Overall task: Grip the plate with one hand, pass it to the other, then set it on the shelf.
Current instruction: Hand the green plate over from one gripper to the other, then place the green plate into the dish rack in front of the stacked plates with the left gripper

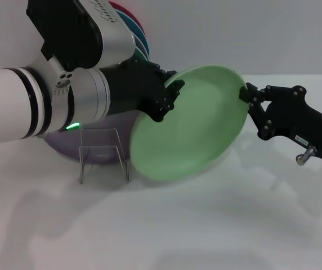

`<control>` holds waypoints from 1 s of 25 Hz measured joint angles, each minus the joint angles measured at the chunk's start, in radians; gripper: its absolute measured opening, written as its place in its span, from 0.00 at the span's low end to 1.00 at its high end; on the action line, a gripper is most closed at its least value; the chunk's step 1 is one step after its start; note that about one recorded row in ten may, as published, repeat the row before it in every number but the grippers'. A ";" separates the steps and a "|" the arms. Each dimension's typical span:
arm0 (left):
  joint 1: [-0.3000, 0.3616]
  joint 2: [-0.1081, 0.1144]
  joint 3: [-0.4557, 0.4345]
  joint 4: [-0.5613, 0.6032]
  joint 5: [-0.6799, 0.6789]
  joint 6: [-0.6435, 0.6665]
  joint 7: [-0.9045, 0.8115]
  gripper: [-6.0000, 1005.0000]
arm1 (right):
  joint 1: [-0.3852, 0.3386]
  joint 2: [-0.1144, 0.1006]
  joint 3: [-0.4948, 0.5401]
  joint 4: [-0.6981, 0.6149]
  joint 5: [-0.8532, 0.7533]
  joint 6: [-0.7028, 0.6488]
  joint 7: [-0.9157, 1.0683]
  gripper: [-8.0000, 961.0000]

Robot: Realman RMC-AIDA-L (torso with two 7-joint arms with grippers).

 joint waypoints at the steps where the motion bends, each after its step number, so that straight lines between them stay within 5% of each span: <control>1: 0.000 0.001 0.000 0.000 0.001 0.007 0.000 0.21 | -0.005 0.000 -0.001 -0.001 0.000 0.013 0.000 0.03; 3: 0.000 0.000 0.000 -0.003 0.003 0.016 0.001 0.18 | -0.028 0.004 0.007 -0.005 0.009 0.050 -0.002 0.03; 15: 0.059 0.002 -0.003 -0.073 -0.003 0.073 0.020 0.09 | -0.129 0.011 0.131 -0.103 0.150 0.296 0.010 0.42; 21: 0.266 0.007 0.137 -0.146 -0.089 0.540 0.315 0.09 | -0.166 0.011 0.251 -0.256 0.285 0.462 0.000 0.69; 23: 0.311 0.012 0.221 -0.142 -0.098 0.714 0.431 0.09 | -0.167 0.011 0.260 -0.257 0.285 0.463 0.001 0.69; 24: 0.330 0.034 0.331 -0.124 -0.069 0.888 0.514 0.09 | -0.166 0.011 0.270 -0.259 0.286 0.461 0.003 0.69; 25: 0.330 0.034 0.331 -0.124 -0.069 0.888 0.514 0.09 | -0.166 0.011 0.270 -0.259 0.286 0.461 0.003 0.69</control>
